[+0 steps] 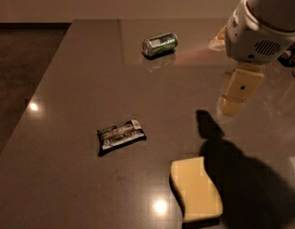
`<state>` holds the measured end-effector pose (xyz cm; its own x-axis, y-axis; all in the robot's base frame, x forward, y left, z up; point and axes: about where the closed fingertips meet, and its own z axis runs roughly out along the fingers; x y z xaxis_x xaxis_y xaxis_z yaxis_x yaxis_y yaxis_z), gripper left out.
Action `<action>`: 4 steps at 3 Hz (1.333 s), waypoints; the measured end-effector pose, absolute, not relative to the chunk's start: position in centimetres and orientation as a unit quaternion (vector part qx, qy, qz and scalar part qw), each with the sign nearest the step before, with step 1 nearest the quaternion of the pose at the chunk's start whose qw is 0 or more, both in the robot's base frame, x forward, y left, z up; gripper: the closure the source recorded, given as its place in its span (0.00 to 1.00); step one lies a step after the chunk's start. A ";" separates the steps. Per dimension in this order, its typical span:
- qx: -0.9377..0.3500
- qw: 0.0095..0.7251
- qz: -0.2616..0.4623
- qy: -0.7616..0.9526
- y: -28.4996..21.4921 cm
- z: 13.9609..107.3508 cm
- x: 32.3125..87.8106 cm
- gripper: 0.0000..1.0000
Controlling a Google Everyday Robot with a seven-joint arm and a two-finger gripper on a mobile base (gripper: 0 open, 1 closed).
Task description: Move rxbar chocolate near green can
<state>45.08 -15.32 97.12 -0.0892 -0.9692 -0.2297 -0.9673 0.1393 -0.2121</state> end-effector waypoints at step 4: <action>-0.794 0.124 0.078 0.590 5.5 88.5 41.0 0.00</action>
Offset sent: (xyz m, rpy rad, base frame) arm -0.0402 0.1780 -0.0792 0.0843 0.1606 0.4130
